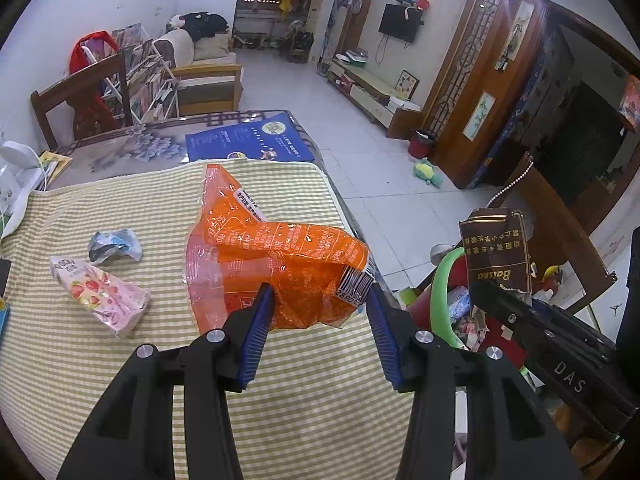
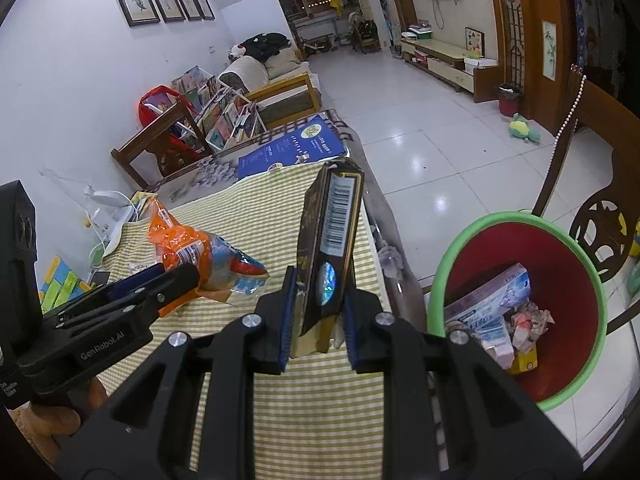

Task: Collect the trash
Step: 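Lift the orange snack bag and chocolate box and carry them toward the bucket, then lower both items into the red bucket and open both tools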

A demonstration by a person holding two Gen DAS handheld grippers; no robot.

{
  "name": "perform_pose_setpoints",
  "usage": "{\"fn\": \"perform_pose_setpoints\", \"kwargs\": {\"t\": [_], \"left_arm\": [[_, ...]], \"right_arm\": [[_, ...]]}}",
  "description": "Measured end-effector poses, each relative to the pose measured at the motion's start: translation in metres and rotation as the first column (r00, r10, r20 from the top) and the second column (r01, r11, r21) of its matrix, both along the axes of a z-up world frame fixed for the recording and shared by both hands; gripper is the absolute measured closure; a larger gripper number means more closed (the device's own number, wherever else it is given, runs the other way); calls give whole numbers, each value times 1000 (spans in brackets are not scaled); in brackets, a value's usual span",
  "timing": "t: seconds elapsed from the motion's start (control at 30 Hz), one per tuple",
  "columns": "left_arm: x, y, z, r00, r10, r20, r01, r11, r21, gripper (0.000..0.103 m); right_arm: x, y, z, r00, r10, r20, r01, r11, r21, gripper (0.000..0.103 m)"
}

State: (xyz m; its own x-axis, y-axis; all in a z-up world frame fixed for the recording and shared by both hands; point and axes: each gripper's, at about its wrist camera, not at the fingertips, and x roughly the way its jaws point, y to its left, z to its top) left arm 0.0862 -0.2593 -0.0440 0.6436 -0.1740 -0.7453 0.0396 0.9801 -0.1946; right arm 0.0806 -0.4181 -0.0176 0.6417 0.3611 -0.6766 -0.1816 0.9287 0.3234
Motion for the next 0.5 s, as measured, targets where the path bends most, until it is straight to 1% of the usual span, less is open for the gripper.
{"fn": "perform_pose_setpoints", "kwargs": {"t": [0.27, 0.5], "left_arm": [[13, -36, 1, 1000, -17, -6, 17, 999, 29, 58], [27, -78, -2, 997, -74, -23, 75, 996, 40, 58]], "right_arm": [[10, -35, -6, 1000, -22, -13, 22, 999, 24, 82], [14, -71, -12, 997, -75, -21, 75, 997, 35, 82]]}}
